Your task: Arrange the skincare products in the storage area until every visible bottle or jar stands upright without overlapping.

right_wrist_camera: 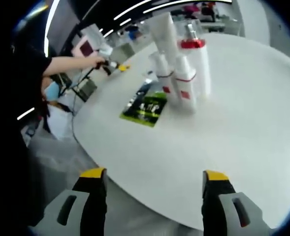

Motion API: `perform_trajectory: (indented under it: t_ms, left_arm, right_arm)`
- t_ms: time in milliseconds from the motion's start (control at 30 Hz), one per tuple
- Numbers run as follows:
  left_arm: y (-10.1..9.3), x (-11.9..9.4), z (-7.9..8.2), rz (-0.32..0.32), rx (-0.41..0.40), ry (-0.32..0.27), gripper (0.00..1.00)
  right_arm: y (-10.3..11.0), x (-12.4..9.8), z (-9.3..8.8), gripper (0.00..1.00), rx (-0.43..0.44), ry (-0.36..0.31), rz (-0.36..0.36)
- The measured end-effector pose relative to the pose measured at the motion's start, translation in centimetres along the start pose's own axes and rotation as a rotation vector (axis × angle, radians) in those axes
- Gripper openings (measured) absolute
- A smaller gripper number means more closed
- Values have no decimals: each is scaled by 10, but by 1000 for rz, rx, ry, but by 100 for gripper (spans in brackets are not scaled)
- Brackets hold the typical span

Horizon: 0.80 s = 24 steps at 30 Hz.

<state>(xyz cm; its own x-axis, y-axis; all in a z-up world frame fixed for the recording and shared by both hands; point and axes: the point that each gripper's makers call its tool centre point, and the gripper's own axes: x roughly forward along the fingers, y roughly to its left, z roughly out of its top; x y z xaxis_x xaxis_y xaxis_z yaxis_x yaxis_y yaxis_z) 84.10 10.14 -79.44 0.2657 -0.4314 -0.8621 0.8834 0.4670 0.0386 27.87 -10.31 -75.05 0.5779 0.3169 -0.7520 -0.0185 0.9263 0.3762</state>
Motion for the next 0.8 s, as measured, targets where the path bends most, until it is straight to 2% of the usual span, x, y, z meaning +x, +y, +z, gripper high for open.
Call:
perform_trajectory:
  t_ms: [167,200,300,400,467,667,800]
  left_arm:
    - [-1,3,-1,-34,114,108,57]
    - [-4,5,3,-44,108,93,57]
    - [-3,6,3,-52,152,139,58]
    - [-8,5,0,-88,195,207,52]
    - [-12,7,-1,-118,192,236,47]
    - [-9,6,0,-108,215,281,45]
    - [-9,2,4,-98,205,270,42]
  right_arm:
    - [0,1,-2,81,0,12,0]
    - [0,1,-2,81,-1,14,-1]
    - [-1,1,-3,81,3,16,-2]
    - [-1,1,-4,81,9,19,-3]
    - [-2,2,-4,81,8,22,-4]
    - [-2,2,-4,81,8,24,-9]
    - [-3,1,-4,81,13,19,-9]
